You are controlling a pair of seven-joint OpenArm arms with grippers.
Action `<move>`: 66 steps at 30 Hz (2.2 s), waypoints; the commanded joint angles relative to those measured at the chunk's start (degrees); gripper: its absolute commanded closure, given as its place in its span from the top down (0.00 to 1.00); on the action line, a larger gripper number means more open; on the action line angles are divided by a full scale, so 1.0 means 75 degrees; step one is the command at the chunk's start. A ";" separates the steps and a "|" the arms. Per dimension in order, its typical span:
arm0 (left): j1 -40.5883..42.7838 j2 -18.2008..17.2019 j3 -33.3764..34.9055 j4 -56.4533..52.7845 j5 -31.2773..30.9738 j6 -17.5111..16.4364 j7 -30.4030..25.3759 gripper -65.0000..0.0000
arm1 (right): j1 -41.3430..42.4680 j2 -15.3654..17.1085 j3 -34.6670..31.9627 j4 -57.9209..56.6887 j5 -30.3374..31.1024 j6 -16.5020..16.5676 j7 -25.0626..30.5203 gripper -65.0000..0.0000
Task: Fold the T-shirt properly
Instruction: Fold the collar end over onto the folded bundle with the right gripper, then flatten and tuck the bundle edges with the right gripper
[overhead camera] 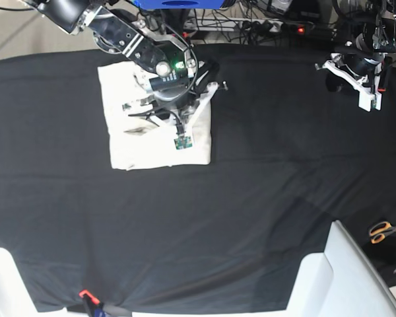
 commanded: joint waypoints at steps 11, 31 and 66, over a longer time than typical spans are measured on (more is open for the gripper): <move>0.0012 -0.0111 -0.0049 0.0075 -0.0043 -0.0065 -0.0135 0.00 | 0.0217 -0.0062 0.0001 -0.0037 -0.0073 -0.0024 0.0150 0.00; 0.0001 -0.0111 -0.0037 0.0075 -0.0043 -0.0065 -0.0135 0.00 | 0.0229 -0.0343 0.0001 -0.0002 -0.0026 -0.0024 0.0150 0.02; -0.0140 -0.0123 -0.0107 -0.0218 -0.0043 -0.0065 -0.0135 0.00 | -0.0849 0.0513 0.2439 0.2319 -0.0038 0.0562 -0.0483 0.42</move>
